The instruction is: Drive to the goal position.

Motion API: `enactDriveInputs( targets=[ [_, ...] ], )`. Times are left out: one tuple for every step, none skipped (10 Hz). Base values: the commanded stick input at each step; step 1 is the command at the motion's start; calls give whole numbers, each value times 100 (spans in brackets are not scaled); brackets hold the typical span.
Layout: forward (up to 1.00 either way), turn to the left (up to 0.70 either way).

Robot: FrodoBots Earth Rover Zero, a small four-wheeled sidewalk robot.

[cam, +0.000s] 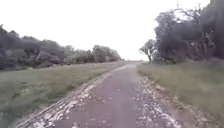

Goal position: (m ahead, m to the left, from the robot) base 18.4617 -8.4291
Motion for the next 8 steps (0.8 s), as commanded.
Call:
enactDriveInputs(
  targets=[
    [100,0],
    [100,0],
    [100,0],
    [100,0],
    [100,0],
    [100,0],
    [100,0],
    [100,0]
  ],
)
